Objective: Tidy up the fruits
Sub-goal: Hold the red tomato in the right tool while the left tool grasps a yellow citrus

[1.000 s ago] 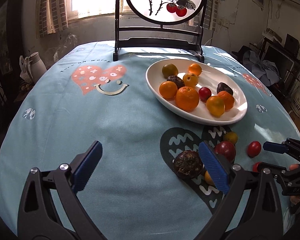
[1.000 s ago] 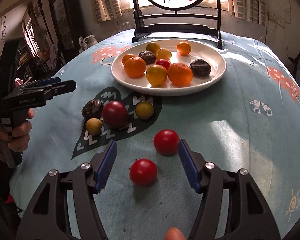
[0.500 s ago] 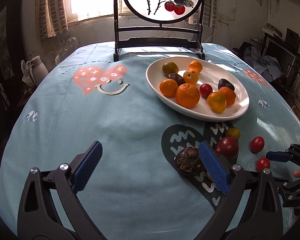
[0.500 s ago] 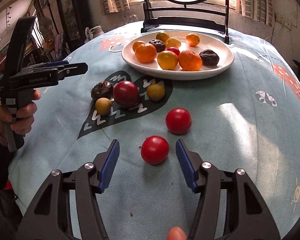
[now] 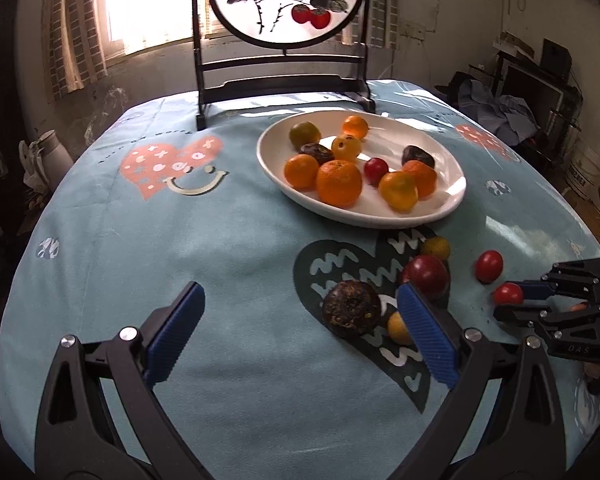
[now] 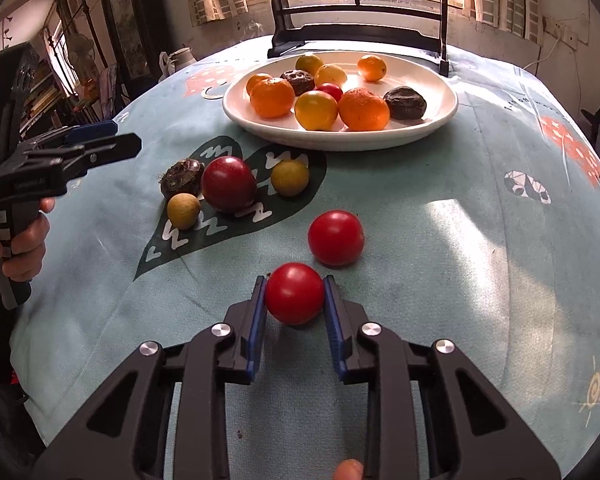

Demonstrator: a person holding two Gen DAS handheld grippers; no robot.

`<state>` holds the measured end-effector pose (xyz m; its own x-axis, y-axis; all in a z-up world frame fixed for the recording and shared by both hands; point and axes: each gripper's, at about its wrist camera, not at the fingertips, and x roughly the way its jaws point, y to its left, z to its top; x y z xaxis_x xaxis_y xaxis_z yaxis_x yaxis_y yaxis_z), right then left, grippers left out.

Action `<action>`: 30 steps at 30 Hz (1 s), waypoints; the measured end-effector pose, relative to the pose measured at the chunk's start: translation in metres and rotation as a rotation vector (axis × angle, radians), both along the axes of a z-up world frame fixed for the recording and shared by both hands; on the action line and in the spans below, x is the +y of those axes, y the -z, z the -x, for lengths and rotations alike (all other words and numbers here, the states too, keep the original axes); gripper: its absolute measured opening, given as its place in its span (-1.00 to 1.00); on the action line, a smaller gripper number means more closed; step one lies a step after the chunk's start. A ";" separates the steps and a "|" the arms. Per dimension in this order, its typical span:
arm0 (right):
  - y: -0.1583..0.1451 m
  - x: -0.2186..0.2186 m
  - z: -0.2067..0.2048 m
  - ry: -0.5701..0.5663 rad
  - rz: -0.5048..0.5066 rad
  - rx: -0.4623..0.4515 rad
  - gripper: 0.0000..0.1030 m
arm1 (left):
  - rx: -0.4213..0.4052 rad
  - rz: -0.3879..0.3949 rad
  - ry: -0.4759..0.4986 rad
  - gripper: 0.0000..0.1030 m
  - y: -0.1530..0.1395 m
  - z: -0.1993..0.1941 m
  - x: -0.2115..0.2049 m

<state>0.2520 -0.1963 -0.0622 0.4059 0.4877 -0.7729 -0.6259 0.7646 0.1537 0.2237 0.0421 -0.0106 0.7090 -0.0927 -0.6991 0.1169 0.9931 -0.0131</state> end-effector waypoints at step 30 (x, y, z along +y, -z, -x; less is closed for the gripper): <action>-0.002 -0.006 -0.002 0.036 -0.022 0.021 -0.46 | 0.111 -0.126 0.253 -0.31 0.044 -0.020 -0.071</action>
